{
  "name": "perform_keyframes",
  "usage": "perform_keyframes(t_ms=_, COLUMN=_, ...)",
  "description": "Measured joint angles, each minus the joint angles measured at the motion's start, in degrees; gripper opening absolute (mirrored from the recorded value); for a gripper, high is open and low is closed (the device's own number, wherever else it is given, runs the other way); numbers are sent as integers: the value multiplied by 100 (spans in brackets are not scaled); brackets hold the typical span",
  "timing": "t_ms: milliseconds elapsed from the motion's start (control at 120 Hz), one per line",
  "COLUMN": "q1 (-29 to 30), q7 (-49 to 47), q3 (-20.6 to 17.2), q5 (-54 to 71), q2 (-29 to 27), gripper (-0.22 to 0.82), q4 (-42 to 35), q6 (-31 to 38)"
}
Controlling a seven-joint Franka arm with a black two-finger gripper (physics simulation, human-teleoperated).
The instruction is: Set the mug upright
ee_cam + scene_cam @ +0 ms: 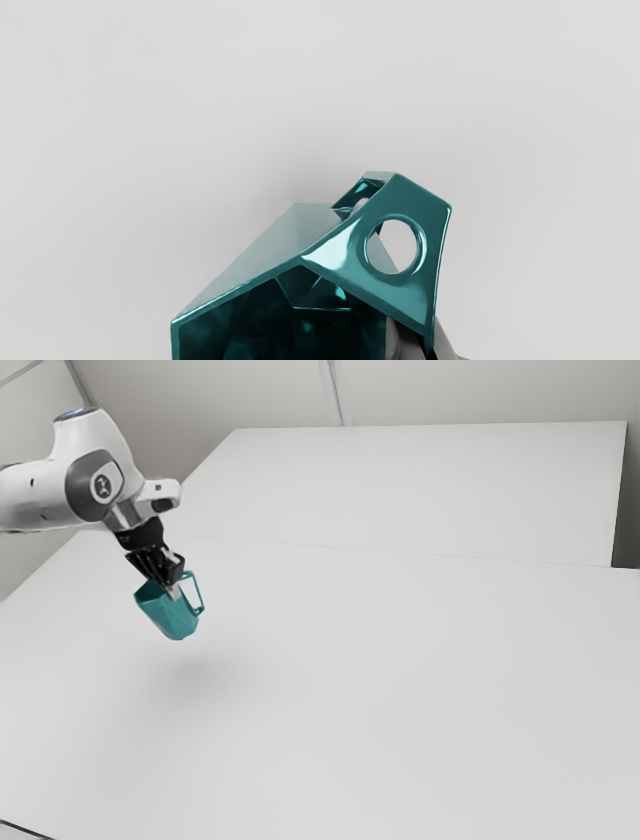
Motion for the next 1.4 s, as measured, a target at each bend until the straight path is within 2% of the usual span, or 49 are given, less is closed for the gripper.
perform_keyframes(t_ms=217, q1=242, q7=-594, q3=-295, q5=155, q2=-183, gripper=-18, q4=-510, q6=279)
perform_keyframes(t_ms=792, q1=139, q7=-1937, q3=-842, q5=298, q2=-357, gripper=-18, q4=-1480, q6=999)
perform_keyframes(t_ms=1283, q1=3, q7=-2593, q3=-885, q5=289, q2=-195, gripper=-18, q4=-1729, q6=1418)
perform_keyframes(t_ms=1400, q1=-62, q7=-2685, q3=-887, q5=275, q2=-195, gripper=-9, q4=-1729, q6=1461)
